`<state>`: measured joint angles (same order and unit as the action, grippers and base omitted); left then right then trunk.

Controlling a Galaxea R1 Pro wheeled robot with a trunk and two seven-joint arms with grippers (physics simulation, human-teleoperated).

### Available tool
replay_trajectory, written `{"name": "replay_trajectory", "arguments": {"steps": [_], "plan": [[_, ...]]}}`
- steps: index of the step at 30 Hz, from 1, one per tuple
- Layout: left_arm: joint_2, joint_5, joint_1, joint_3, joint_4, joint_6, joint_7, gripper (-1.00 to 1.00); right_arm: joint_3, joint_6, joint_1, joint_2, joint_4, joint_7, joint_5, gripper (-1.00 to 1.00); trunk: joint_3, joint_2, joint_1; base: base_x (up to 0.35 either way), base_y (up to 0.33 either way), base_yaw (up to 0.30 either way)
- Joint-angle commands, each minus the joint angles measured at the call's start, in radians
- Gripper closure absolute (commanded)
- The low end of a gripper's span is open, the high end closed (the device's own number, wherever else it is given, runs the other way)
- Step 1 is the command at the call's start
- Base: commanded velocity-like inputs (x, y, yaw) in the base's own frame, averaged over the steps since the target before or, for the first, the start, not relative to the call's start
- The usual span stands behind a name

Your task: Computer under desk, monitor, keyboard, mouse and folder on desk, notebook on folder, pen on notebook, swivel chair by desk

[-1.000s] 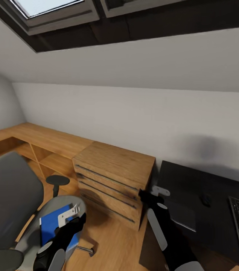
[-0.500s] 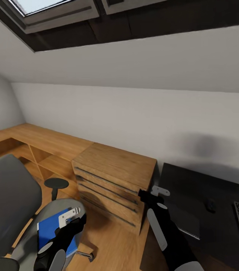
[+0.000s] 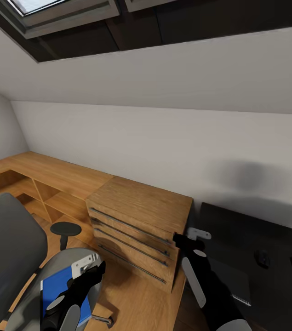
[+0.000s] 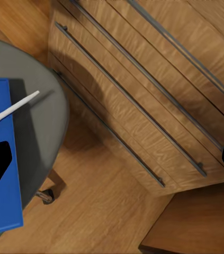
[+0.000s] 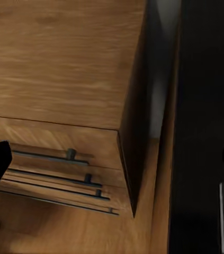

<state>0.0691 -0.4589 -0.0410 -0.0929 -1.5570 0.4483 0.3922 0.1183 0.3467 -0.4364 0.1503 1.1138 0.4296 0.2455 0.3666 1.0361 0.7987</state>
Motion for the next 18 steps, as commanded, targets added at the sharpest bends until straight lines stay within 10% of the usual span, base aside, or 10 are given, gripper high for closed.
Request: {"name": "replay_trajectory", "arguments": {"steps": [1, 7, 9, 18], "plan": [[0.000, -0.011, -0.001, -0.001, -0.002, 0.002, 0.009, -1.00, 0.001, -0.001, -0.001, -0.005, -0.002, 0.008, 0.001, -1.00, 0.001, 0.001, 0.000, 0.008, 0.000, 0.000], [0.000, -0.011, -0.001, -0.016, 0.000, 0.002, 0.010, -1.00, -0.005, -0.037, -0.013, -0.093, -0.059, 0.009, -0.021, -1.00, 0.001, 0.001, 0.000, 0.003, 0.000, 0.000], [-0.001, -0.009, -0.001, -0.051, 0.000, 0.001, 0.011, -1.00, -0.031, -0.068, -0.072, -0.174, -0.158, 0.008, -0.015, -1.00, 0.001, 0.001, 0.000, 0.000, 0.000, 0.000], [-0.002, -0.010, -0.001, -0.066, -0.001, 0.001, 0.013, -1.00, -0.121, -0.189, -0.304, -0.283, -0.603, -0.091, -0.002, -1.00, 0.001, 0.001, 0.000, 0.000, 0.000, 0.000]]}}
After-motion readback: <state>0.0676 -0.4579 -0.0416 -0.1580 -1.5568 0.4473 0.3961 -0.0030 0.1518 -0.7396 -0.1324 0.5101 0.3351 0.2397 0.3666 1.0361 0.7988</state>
